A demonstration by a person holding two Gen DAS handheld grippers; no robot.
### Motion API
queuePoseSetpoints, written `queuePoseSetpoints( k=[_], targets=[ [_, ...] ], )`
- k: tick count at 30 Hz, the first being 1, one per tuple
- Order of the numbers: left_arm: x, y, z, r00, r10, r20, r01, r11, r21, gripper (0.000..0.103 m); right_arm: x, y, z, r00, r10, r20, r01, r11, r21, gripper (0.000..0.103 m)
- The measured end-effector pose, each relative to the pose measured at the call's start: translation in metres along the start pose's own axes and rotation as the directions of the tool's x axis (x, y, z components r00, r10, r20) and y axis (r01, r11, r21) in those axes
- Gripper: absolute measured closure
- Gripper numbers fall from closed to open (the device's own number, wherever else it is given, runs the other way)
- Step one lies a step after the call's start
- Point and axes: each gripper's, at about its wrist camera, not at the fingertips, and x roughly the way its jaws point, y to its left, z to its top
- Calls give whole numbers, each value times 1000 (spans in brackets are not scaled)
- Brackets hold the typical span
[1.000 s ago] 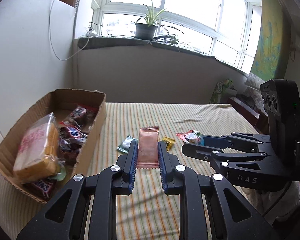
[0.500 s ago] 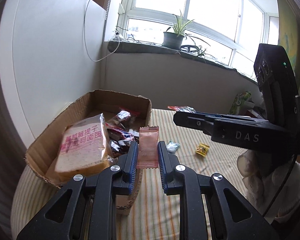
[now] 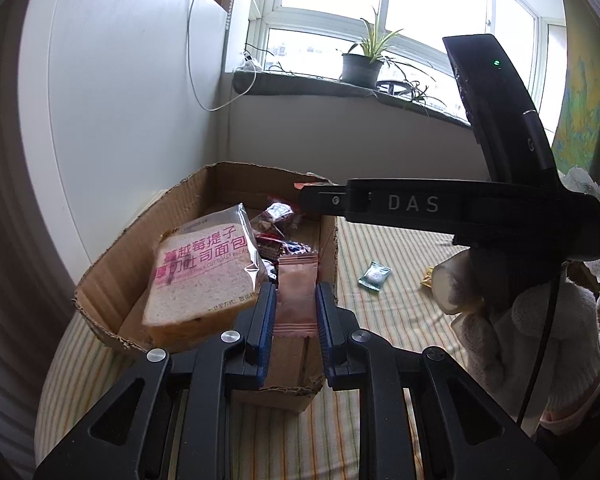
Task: Organize snacks
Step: 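Open both grippers to drop the candies into the box, then move the right gripper to the yellow packet while the left gripper approaches the green mint packet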
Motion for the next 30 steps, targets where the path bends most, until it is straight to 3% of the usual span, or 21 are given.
queuePoseSetpoints(
  k=[13, 15, 22, 24, 26, 30],
  targets=[
    [-2, 5, -6, 1000, 14, -10, -15, 1000, -15, 84, 11, 3, -2, 1000, 12, -15, -12, 1000, 3, 60],
    [-1, 6, -7, 1000, 17, -11, -17, 1000, -18, 84, 9, 4, -2, 1000, 15, -9, -15, 1000, -3, 46],
    [-2, 5, -8, 1000, 15, -16, -16, 1000, -20, 84, -1, 5, -2, 1000, 6, 10, -5, 1000, -13, 42],
    [-3, 5, -6, 1000, 16, -11, -16, 1000, -23, 84, -6, 3, -2, 1000, -3, 20, 4, 1000, -11, 29],
    [-3, 6, -5, 1000, 19, -7, -19, 1000, -25, 84, -14, -1, -2, 999, -13, 35, 13, 1000, -3, 22],
    [-5, 6, -3, 1000, 22, 5, -22, 999, -34, 84, -29, -17, -3, 997, -55, 50, 54, 998, 15, 17]
  ],
)
